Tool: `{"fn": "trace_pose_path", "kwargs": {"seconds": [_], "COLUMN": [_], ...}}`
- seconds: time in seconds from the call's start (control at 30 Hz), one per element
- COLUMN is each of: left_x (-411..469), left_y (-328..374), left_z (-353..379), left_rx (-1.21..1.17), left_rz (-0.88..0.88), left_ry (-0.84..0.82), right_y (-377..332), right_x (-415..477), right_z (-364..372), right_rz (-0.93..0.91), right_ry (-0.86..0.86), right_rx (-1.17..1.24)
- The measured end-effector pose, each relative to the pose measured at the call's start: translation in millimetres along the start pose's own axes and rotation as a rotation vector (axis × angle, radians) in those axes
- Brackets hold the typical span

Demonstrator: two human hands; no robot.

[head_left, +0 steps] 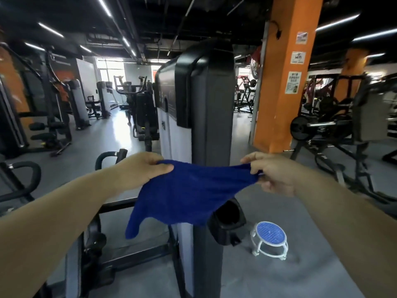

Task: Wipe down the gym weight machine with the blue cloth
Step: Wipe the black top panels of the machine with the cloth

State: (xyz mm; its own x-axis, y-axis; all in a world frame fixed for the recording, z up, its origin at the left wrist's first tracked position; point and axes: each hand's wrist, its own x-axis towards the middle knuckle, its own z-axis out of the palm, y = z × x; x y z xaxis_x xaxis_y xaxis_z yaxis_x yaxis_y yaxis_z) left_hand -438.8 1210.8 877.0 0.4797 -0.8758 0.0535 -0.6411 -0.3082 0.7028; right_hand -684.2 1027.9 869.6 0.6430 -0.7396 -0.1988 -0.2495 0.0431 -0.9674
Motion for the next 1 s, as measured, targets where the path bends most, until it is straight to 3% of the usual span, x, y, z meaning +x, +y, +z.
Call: {"fn": "trace_pose_path", "kwargs": {"seconds": [0.2,0.37,0.47,0.57,0.7,0.87,0.93,1.0], "left_x": [50.4,89.6,115.9,137.4,164.0,190.4,203.1,214.7], "left_y": [92.9,186.5,220.9,241.2,262.7,271.1,267.8,263.0], "left_z": [71.3,147.1,167.5,180.1,188.8,170.3,153.8,134.7], "left_rx": [-0.269,-0.345,-0.429,-0.572,-0.592,-0.249,0.055,0.375], "left_rz": [0.119,0.164,0.132,0.122,0.210,0.362,0.394,0.439], "left_ry": [0.285,0.372,0.513,0.494,0.490,0.456,0.576,0.807], "right_y": [-6.6,-16.6,-20.9,-25.5,-36.8,-59.5,-76.1,-95.4], "right_x": [3.6,37.6,55.5,78.0,113.9,158.0,171.5,184.8], "right_z": [-73.4,-126.6,-155.4,-182.4,-198.6,-194.6,-186.9,-176.8], "right_rz": [-0.119,-0.426,-0.486,-0.533,-0.616,-0.716,-0.766,-0.859], "right_ry": [-0.057,-0.214,-0.168,-0.209,-0.200,-0.213,-0.197,-0.130], "right_rx": [-0.550,-0.257,-0.158,-0.029,0.026,0.174,0.191,0.136]}}
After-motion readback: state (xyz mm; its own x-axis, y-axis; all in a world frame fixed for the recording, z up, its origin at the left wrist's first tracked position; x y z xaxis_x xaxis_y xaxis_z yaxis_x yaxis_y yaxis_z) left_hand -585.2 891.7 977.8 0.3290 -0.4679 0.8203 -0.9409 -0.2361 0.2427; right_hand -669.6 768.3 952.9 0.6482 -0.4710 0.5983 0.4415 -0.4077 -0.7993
